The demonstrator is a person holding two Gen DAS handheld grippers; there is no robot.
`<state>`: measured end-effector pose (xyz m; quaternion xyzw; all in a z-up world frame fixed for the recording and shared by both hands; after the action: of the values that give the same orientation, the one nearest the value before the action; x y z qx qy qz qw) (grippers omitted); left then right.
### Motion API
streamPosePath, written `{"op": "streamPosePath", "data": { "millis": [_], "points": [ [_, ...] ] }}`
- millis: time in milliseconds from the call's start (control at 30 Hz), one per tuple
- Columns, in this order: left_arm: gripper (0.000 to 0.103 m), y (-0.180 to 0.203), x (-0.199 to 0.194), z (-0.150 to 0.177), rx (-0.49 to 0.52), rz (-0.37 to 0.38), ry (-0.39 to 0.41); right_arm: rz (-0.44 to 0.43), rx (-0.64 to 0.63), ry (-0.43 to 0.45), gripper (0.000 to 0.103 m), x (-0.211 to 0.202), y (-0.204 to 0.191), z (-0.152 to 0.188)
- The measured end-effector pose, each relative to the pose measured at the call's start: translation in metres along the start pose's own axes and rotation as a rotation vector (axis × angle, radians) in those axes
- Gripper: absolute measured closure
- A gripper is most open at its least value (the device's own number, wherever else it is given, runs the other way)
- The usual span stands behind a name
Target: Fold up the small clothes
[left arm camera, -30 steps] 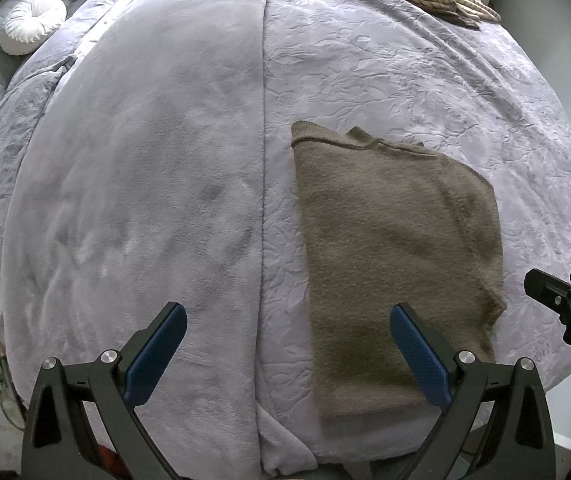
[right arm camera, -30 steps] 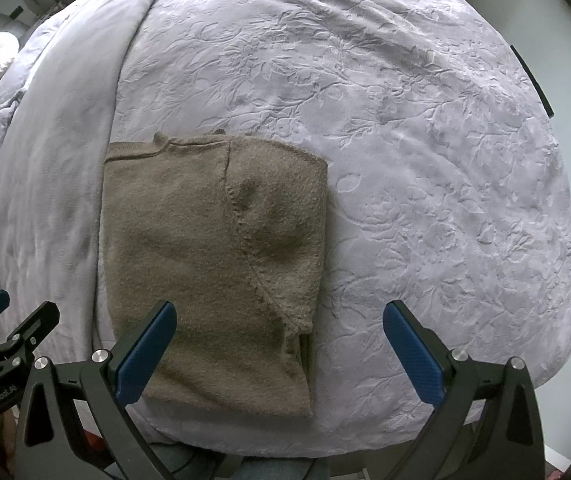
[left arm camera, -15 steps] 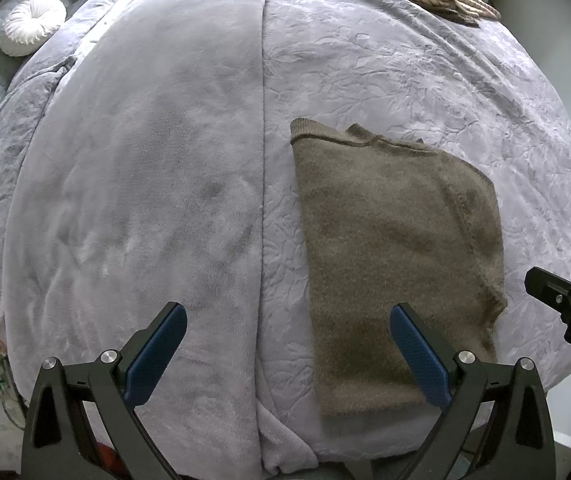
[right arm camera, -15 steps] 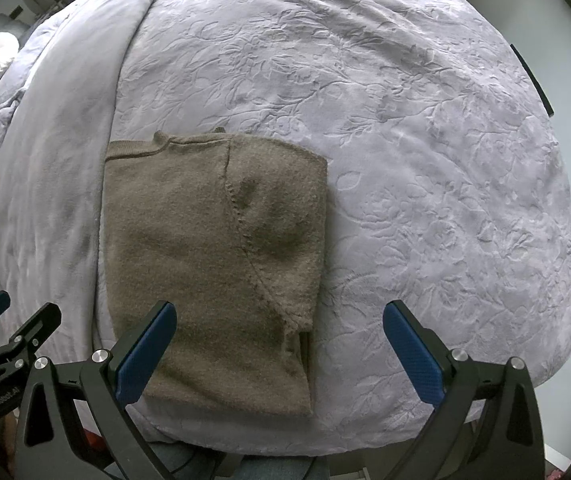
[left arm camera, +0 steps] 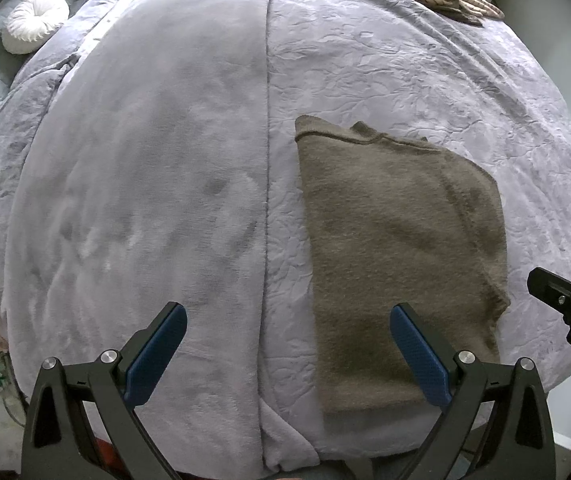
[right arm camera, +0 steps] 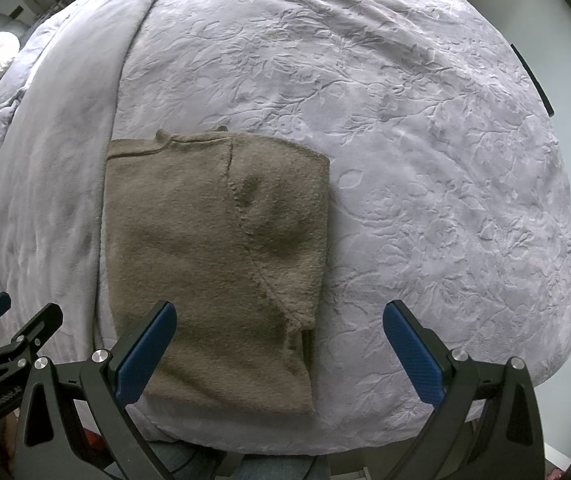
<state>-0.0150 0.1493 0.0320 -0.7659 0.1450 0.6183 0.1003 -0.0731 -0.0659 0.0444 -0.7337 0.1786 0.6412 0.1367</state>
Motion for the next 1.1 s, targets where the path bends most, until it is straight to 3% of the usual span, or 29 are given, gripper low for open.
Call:
{"op": "streamPosePath", "data": {
  "millis": [1100],
  "points": [
    [0.001,0.0033,-0.0007,0.0016,0.011,-0.033,0.005,0.003,-0.009,-0.013,0.0,0.0033,-0.0062,0.0029]
  ]
}}
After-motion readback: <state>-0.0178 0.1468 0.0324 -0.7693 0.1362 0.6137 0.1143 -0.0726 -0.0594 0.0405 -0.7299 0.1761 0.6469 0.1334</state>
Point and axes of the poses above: each gripper's, at about its wrist camera, not at the fingertips, and x roughly the way its jaws point, y to its right, z to its underside, the point moved 3 cm from there along x, roughly the way its jaws point, and after that the axes turned 4 degrees about y, right-handed, at the moved point
